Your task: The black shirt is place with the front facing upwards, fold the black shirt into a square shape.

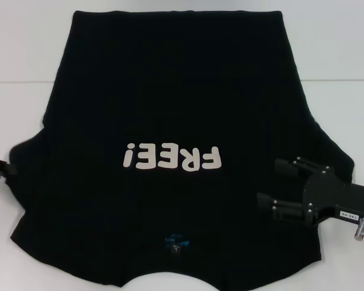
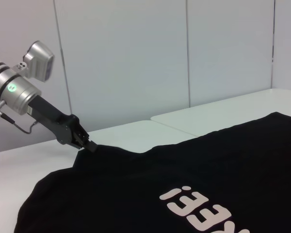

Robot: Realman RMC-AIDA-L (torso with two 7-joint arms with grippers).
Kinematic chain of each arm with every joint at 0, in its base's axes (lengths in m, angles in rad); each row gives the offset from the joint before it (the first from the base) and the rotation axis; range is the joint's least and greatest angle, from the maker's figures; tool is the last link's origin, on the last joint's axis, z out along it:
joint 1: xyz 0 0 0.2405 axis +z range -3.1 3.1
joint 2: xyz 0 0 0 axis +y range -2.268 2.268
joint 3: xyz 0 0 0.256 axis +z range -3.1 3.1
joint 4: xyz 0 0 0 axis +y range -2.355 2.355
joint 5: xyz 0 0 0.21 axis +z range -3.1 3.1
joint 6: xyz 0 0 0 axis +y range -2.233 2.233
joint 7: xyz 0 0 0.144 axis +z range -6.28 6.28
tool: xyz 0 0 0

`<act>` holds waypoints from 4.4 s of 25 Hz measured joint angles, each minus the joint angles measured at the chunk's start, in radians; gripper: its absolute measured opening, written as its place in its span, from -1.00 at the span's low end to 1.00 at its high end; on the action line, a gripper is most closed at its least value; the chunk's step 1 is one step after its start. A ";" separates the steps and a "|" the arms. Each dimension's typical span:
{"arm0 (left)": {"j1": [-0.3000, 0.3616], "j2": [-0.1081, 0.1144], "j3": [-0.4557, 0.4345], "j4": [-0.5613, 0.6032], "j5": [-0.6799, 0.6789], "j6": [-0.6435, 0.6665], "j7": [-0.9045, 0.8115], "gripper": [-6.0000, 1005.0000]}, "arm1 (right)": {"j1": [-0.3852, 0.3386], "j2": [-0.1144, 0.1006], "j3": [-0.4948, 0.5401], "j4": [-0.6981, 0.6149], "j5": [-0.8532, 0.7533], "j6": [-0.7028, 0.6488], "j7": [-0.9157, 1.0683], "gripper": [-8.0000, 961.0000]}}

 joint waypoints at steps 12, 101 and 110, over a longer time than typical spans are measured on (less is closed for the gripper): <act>0.015 0.022 -0.002 0.088 0.000 0.026 -0.041 -0.98 | -0.004 -0.002 0.000 0.002 0.000 0.000 0.000 0.91; 0.013 0.000 0.050 -0.039 -0.154 0.095 -0.228 0.53 | -0.013 -0.001 0.000 0.010 0.000 0.009 0.012 0.91; 0.013 -0.002 0.048 -0.079 -0.153 0.027 -0.240 0.61 | -0.014 0.000 0.000 0.010 0.000 0.009 0.012 0.91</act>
